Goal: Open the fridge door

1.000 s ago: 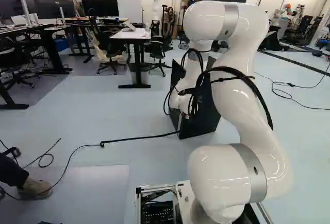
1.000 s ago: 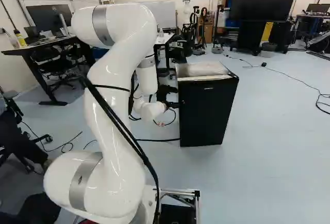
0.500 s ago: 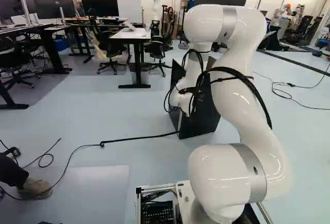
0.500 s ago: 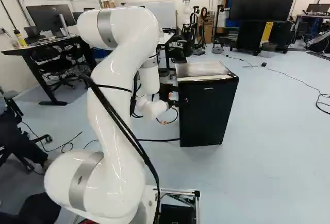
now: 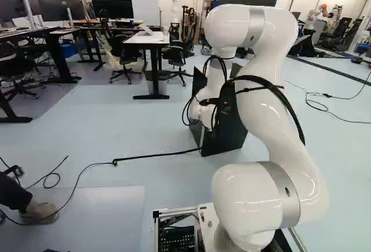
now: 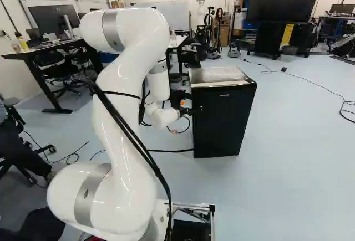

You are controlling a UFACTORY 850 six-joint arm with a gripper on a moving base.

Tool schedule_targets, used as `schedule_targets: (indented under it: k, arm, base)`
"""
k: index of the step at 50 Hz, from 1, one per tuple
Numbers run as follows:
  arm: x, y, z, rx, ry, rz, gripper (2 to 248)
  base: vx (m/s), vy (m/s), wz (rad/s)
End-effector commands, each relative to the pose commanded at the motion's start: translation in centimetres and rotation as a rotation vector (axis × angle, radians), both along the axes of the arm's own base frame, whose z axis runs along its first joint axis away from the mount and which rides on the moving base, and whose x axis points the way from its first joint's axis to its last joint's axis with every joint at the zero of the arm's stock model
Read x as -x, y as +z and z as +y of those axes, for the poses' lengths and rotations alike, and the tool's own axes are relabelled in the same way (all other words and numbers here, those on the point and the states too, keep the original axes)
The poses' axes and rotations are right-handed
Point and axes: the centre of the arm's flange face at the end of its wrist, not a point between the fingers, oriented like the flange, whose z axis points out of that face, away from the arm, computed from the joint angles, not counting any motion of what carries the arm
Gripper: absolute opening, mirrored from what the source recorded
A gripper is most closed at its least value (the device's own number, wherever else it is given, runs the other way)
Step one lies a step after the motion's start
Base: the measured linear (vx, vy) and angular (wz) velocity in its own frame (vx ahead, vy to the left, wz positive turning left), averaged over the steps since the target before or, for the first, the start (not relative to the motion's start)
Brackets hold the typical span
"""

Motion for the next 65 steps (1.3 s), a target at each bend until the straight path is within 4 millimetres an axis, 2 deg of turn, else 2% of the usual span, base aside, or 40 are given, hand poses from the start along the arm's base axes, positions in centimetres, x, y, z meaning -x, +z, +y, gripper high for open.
schedule_targets:
  k: [16, 37, 65]
  arm:
    - [-0.2, -0.1, 1.2, -0.001, -0.028, -0.003, 247]
    - [-1.7, -0.4, 2.3, -0.004, -0.073, -0.021, 247]
    - [-3.6, -0.9, 2.1, -0.010, -0.173, -0.049, 247]
  base:
    - [0.000, 0.000, 0.000]
    - [0.000, 0.000, 0.000]
    - [0.000, 0.000, 0.000]
